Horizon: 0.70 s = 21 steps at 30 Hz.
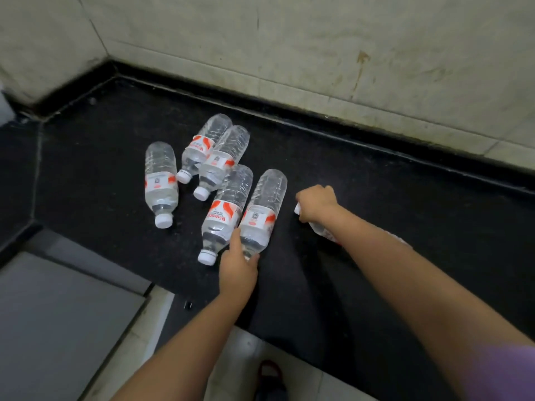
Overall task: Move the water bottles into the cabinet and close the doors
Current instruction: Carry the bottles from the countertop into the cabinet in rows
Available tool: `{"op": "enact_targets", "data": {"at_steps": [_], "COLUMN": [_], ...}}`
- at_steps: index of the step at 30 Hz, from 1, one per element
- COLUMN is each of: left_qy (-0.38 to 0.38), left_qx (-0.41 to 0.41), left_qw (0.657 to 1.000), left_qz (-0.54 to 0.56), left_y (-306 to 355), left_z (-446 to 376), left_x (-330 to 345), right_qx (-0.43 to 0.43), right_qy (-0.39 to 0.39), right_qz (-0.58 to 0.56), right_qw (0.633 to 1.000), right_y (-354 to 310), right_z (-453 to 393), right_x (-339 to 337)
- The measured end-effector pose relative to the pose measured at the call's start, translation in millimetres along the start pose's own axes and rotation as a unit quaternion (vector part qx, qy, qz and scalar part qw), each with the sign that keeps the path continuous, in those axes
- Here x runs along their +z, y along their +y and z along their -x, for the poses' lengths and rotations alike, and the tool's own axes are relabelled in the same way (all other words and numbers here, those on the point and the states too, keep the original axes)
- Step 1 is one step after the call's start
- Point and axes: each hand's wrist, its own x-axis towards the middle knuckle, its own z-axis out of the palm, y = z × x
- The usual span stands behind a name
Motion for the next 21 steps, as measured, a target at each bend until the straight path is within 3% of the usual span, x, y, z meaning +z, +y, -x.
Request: {"op": "enact_targets", "data": {"at_steps": [7, 11, 17, 21], "left_qy": [-0.02, 0.022, 0.041, -0.003], "left_qx": [0.039, 0.13, 0.268, 0.278], "left_qw": [0.999, 0.989, 0.952, 0.943], "left_qz": [0.001, -0.062, -0.14, -0.183], "left_y": [2.7, -0.2, 4.4, -7.2], "left_z": [32.0, 72.6, 156.0, 209.6], "left_x": [-27.4, -69.4, -131.5, -148.0], "right_qx": [-0.013, 0.025, 0.119, 0.098], "right_qy": [0.12, 0.172, 0.23, 0.191], "right_qz": [0.038, 0.019, -0.161, -0.263], "right_qw": [0.992, 0.985, 0.952, 0.941], "right_y": [-8.5, -3.0, -18.1, -60.5], "right_z": [87.5, 178.0, 325.0, 386.2], "right_x": [-17.4, -21.7, -12.3, 3.3]}}
